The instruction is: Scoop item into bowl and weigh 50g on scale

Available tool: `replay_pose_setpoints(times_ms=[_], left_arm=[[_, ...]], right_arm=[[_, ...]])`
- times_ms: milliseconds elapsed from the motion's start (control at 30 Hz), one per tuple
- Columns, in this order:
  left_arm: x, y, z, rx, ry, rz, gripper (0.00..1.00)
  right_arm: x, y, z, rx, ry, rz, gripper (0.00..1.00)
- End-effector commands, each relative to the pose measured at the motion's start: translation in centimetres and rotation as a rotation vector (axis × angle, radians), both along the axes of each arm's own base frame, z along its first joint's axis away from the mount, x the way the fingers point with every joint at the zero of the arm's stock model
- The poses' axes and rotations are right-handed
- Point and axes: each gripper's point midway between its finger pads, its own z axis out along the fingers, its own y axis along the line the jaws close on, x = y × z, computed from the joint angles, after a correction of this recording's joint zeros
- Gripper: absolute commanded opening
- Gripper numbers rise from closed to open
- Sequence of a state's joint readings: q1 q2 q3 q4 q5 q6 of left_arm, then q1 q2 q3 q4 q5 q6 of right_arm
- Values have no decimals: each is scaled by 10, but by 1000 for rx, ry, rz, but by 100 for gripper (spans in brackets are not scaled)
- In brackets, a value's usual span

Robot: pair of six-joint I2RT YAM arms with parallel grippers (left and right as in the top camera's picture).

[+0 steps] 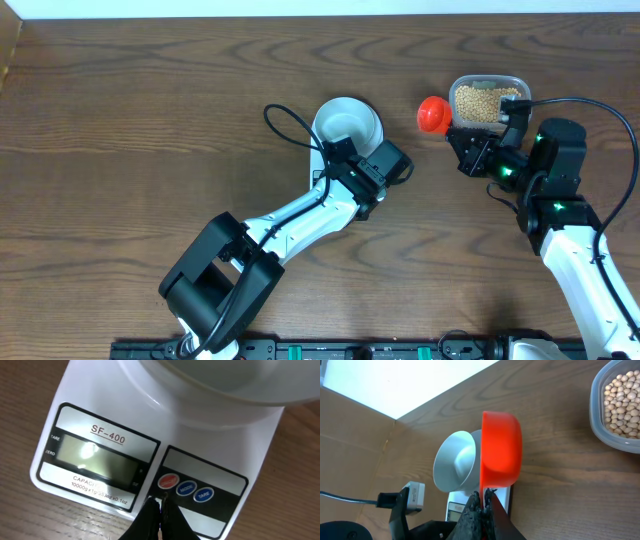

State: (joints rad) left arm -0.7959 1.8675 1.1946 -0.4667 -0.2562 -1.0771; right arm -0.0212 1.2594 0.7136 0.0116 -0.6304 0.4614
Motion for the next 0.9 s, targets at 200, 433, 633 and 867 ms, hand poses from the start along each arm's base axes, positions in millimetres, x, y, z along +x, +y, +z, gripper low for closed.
replay_pose_setpoints(times_ms=[200,433,633,867], left_arm=[[-2,-1,-17,8,25,5,8],[0,-3,-21,4,22,5,7],[2,-6,-25,-2,19,4,7],[2,-6,-26,-2,20,4,7]], right_arm=[[4,-3,7,-26,-34,4,1],[4,-3,7,-26,-34,4,1],[4,-3,7,-26,-34,5,1],[4,-3,7,-26,-34,5,1]])
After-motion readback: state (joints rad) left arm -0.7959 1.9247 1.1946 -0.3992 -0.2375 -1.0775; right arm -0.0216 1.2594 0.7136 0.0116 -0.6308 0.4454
